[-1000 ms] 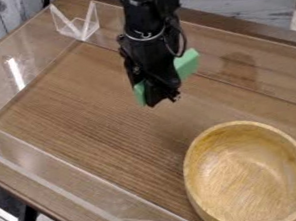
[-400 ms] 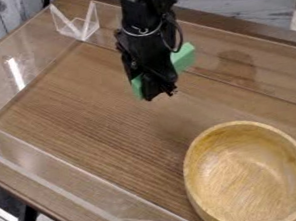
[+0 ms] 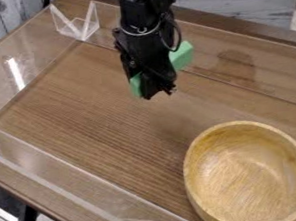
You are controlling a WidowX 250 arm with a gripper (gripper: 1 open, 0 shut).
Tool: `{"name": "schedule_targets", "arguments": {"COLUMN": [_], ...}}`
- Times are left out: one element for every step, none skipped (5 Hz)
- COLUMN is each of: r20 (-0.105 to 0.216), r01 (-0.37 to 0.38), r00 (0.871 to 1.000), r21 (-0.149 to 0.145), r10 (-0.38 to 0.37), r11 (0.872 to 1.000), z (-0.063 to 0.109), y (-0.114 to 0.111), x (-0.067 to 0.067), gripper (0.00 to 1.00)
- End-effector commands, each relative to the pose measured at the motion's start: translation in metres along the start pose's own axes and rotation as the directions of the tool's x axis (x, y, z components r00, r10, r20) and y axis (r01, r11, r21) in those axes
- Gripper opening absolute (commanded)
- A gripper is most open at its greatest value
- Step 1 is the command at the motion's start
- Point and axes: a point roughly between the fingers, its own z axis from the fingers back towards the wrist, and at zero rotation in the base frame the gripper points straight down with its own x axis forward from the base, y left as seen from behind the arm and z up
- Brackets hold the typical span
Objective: Put the green block in the brown bowl
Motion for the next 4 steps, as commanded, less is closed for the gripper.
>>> {"name": "schedule_targets", "arguments": {"r20": [0.044,0.043,0.042,0.040], "r01": [-0.026,-0.030,-0.034,-0.037], "r00": [0.999,0.999,0.999,0.999], "r21": [0.027,0.028,0.028,0.029], "r10": [0.024,0.029,0.033,0.035], "r11": [0.999,0.999,0.999,0.999], "z": [0.0098,0.0089,0.0081,0.0071], "y": [0.0078,0.0068,0.0054,0.0038], "x": [0.0081,0.0071,0.0059,0.0057], "gripper": [0.00,0.00,0.00,0.00]}}
